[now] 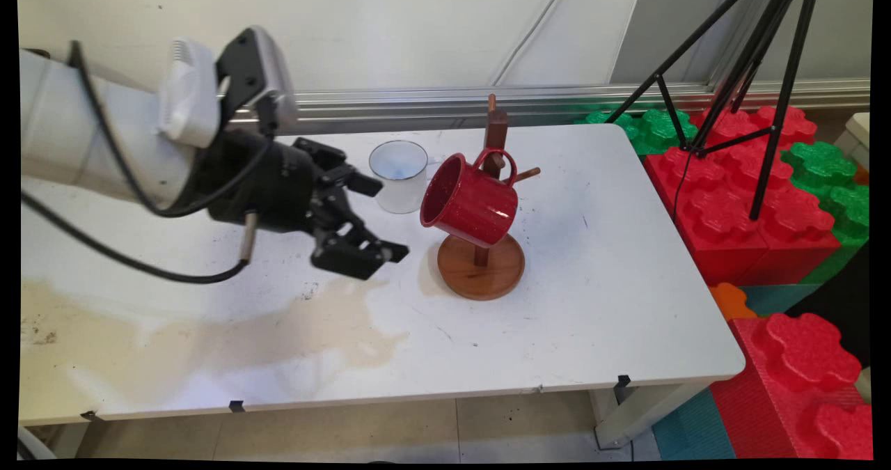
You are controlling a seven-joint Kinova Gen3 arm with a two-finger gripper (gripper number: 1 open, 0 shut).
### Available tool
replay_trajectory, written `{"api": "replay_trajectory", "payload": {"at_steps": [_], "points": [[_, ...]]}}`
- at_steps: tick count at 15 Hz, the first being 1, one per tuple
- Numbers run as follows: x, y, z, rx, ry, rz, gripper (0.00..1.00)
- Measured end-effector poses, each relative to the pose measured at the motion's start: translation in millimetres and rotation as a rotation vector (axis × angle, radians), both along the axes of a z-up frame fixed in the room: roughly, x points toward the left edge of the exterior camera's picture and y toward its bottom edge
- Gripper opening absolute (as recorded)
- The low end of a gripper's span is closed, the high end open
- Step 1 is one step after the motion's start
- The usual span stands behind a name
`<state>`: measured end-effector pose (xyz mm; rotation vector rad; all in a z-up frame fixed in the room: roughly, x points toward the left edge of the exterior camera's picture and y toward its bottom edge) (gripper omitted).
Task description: Pick up the red mug from the rack
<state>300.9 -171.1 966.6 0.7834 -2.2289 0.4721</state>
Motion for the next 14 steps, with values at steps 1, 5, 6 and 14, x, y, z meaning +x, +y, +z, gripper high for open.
{"api": "replay_trajectory", "payload": {"at_steps": [1, 5, 6, 14], "points": [[-3.8, -5.4, -1.7, -0.005, 0.006, -0.004, 1.0], [-14.3, -24.1, -8.1, -0.008, 0.023, -0.014, 1.0], [-17.5, -29.7, -10.4, -0.005, 0.03, -0.018, 1.0], [-39.7, -63.2, -29.2, 0.034, 0.088, -0.036, 1.0]]}}
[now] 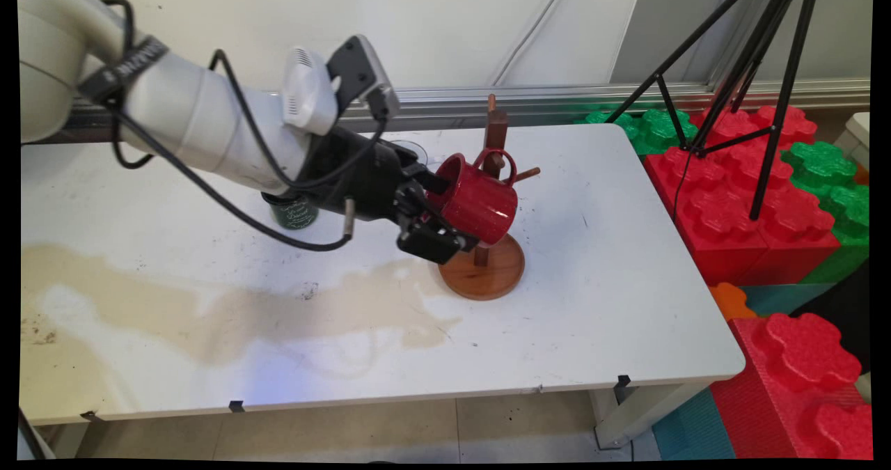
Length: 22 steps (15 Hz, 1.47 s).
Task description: Pick up the red mug from the rack, then place the picked object on the table
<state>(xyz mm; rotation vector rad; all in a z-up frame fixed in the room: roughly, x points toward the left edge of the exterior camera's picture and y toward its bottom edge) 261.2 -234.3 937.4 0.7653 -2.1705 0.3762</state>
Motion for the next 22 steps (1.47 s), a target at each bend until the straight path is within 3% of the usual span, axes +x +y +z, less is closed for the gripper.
{"api": "replay_trajectory", "payload": {"at_steps": [13, 14, 22], "points": [[-26.2, -16.0, -17.1, 0.051, 0.037, 0.002, 1.0], [-27.2, -16.1, -17.3, 0.051, 0.037, 0.002, 0.0], [-22.7, -11.0, -12.8, 0.017, 0.006, -0.006, 0.0]]}}
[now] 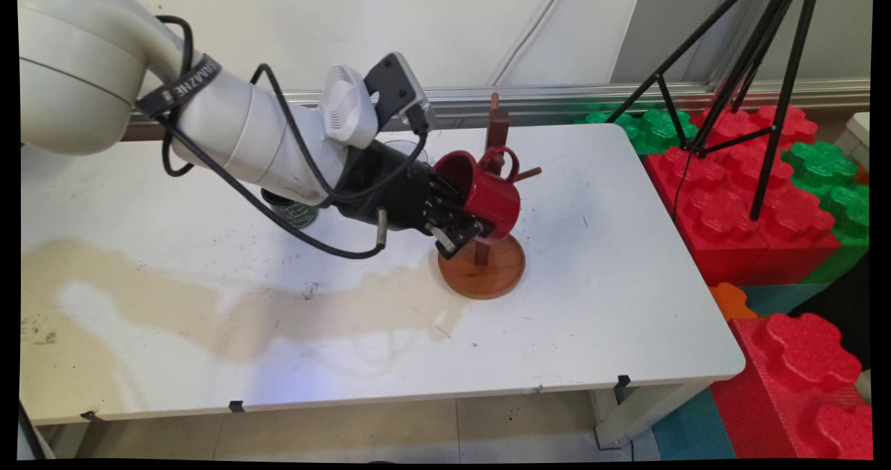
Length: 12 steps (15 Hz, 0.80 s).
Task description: Place the picked object on the table
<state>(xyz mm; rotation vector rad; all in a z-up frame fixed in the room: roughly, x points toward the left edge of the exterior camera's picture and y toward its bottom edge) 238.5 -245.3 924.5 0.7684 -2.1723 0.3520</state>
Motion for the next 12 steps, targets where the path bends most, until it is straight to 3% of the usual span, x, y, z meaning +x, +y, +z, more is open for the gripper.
{"api": "replay_trajectory", "payload": {"at_steps": [12], "points": [[2.9, 17.7, 12.7, -0.015, 0.005, -0.038, 0.0]]}}
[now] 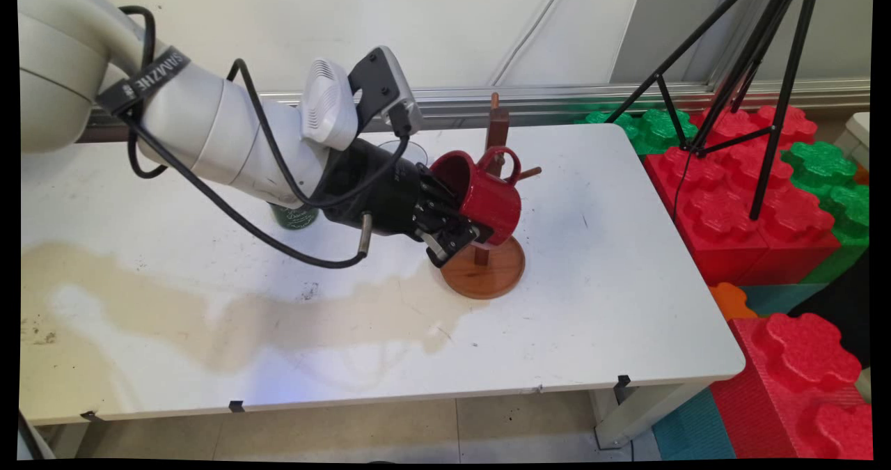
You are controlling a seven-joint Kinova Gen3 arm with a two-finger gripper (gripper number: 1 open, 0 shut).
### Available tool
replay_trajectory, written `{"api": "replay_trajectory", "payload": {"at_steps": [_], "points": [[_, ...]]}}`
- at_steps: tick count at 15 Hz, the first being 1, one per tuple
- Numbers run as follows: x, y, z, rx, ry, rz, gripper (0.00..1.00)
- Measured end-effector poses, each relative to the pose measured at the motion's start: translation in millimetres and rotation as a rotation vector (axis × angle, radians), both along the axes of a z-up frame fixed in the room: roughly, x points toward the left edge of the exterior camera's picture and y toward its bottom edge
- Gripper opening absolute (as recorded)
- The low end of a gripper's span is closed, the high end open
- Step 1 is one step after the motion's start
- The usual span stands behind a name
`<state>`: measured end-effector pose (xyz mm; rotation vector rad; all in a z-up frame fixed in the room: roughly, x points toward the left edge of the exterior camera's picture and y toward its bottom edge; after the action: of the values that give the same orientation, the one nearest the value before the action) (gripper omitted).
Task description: Place the picked object on the table
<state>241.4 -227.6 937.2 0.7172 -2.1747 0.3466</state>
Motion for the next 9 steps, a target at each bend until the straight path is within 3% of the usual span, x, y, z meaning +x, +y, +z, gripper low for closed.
{"api": "replay_trajectory", "payload": {"at_steps": [3, 9], "points": [[-1.4, 5.7, 3.4, -0.002, 0.013, -0.021, 0.0], [-2.4, 24.9, 9.6, -0.014, 0.014, -0.142, 0.0]]}}
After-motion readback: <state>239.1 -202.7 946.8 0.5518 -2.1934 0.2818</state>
